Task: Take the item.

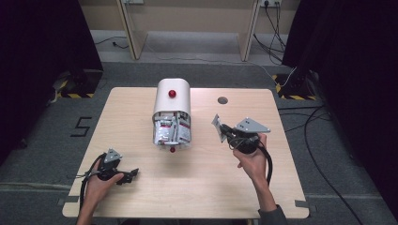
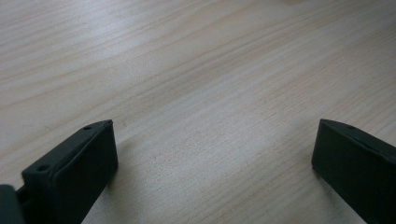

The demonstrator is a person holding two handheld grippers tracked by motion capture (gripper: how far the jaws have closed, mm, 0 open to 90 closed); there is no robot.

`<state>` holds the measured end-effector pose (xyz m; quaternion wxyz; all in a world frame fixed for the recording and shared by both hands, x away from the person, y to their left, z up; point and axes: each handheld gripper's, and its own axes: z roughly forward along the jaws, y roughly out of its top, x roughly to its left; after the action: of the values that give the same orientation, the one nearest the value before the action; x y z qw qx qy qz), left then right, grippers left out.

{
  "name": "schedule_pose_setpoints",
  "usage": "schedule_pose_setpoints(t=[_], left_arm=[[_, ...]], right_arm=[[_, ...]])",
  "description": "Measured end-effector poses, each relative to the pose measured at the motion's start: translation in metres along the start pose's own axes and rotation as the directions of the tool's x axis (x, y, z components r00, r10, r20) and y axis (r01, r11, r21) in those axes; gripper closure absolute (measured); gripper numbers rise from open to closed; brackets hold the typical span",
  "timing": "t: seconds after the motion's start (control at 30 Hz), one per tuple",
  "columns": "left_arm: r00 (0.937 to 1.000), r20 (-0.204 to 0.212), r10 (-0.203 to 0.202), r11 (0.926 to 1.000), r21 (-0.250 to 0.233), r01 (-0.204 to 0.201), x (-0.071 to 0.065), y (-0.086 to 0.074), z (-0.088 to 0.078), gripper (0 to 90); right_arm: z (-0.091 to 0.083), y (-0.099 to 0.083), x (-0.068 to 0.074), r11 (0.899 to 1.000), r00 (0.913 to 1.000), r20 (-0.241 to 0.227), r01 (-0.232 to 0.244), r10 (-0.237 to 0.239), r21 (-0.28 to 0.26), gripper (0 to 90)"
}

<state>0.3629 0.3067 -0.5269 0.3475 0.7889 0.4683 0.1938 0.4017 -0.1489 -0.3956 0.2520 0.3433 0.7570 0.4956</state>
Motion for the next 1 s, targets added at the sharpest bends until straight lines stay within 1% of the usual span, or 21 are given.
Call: schedule_pose_setpoints(t=[0.1,0.5,1.0], left_arm=[[1.0,0.0,0.0,1.0,0.0,0.0,0.0,0.0,0.0,0.0],[1.0,0.0,0.0,1.0,0.0,0.0,0.0,0.0,0.0,0.0],[1.0,0.0,0.0,1.0,0.0,0.0,0.0,0.0,0.0,0.0]], right_arm=[[0.002,-0.005,-0.002,1.0,0.9999,-0.001,-0.014,0.014,0.0,87.1],[0.013,-0.019,-0.009,0.999,0.9996,0.008,-0.026,0.026,0.039,87.1],[0.032,-0.041,-0.017,0.992,0.9991,0.02,-0.041,0.039,0.118,87.1]])
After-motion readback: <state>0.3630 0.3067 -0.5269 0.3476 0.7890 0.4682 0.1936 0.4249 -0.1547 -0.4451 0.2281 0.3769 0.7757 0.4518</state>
